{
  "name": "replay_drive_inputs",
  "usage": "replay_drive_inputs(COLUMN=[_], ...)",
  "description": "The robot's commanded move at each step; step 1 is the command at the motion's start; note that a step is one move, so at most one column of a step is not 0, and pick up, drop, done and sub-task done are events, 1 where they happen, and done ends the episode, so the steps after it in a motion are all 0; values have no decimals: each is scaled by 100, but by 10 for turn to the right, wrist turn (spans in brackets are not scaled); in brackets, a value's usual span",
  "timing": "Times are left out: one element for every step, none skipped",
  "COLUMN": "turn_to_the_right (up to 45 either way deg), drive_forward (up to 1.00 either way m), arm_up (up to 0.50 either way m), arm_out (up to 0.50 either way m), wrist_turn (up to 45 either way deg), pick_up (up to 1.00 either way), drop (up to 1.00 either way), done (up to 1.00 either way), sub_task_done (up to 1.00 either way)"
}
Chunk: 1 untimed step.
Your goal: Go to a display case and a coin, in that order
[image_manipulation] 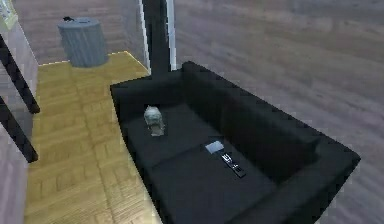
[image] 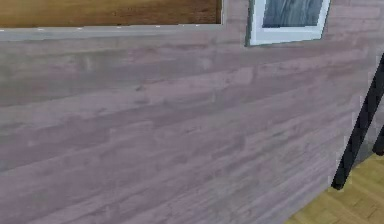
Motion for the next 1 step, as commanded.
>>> replay_drive_inputs(turn_to_the_right=[450], drive_forward=[0], arm_up=[0], arm_out=[0], wrist_turn=[0], pick_up=[0], drop=[0], done=[0], sub_task_done=[0])
